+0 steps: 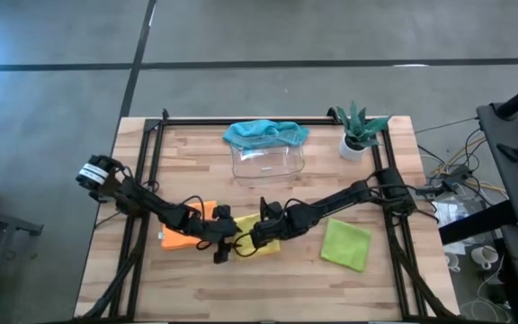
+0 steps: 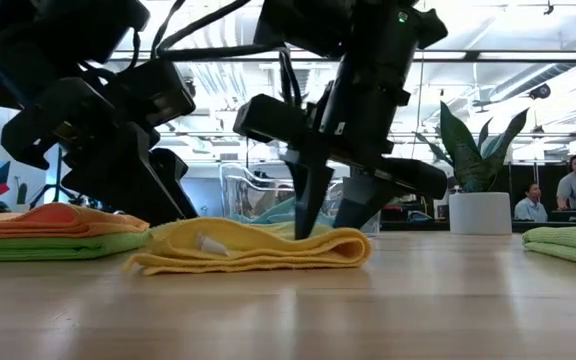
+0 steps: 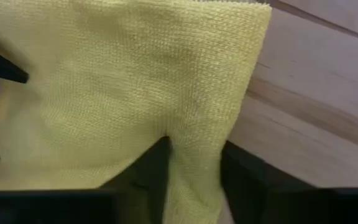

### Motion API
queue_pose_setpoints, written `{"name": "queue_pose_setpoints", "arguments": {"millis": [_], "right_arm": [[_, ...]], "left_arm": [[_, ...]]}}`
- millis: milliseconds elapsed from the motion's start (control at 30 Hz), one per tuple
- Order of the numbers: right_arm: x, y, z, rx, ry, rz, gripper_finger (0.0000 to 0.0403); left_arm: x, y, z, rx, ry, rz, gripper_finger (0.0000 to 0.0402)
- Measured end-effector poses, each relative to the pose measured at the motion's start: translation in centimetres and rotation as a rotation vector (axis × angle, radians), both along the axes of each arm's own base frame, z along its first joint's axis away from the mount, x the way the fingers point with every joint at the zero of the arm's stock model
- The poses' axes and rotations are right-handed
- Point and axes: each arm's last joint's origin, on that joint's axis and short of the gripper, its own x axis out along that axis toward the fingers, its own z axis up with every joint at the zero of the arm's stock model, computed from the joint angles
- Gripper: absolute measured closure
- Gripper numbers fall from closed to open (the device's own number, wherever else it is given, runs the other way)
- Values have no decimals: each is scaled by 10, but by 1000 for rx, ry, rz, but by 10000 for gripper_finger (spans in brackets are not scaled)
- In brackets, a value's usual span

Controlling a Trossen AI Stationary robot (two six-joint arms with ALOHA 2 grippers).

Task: Fold microfiber towels
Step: Stack the yellow microfiber cloth on top of the light green microfiber cloth

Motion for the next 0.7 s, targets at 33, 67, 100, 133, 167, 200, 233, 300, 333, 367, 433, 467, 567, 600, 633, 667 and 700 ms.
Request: {"name": "queue_pose_setpoints", "arguments": {"millis": [33,67,100,133,167,200,233,300,333,367,433,467,567,600,633,667,700], "right_arm": [[-1,1,0,-2,7,3,301],[-2,2,0,-5,12,6,323],[-3,3,-1,-7,17,9,346],[-4,4,0,-8,21,12,366],[-6,6,3,-1,31,17,380],[-9,8,6,4,52,15,384],[-15,11,10,10,78,4,386],[-27,16,21,14,124,-22,388],[-34,19,29,19,154,-41,388],[-43,22,37,19,191,-62,388],[-63,27,53,6,265,-118,388],[-73,30,61,-3,300,-149,388],[-103,34,85,-34,394,-238,389],[-111,34,93,-36,413,-262,389],[-117,34,99,-35,429,-285,389],[-123,34,105,-37,437,-309,389],[-127,34,110,-36,434,-325,389]], "left_arm": [[1,0,1,-1,-3,0,182],[1,0,1,-2,-6,0,182],[2,-1,2,-3,-9,0,182],[2,-1,2,-3,-10,0,182],[2,-1,3,-3,-10,0,182],[2,-1,3,-3,-11,-1,182],[2,-1,3,-4,-13,0,182],[2,-1,5,-7,-19,0,182],[2,-1,5,-8,-21,1,182],[2,-1,6,-8,-22,0,182],[2,-1,6,-8,-23,0,182],[2,-1,6,-9,-26,0,182],[3,-1,7,-11,-30,0,182],[3,-1,7,-11,-30,0,182],[4,-1,8,-13,-35,0,182],[4,-2,9,-15,-41,0,182],[4,-2,9,-17,-46,0,182]]}}
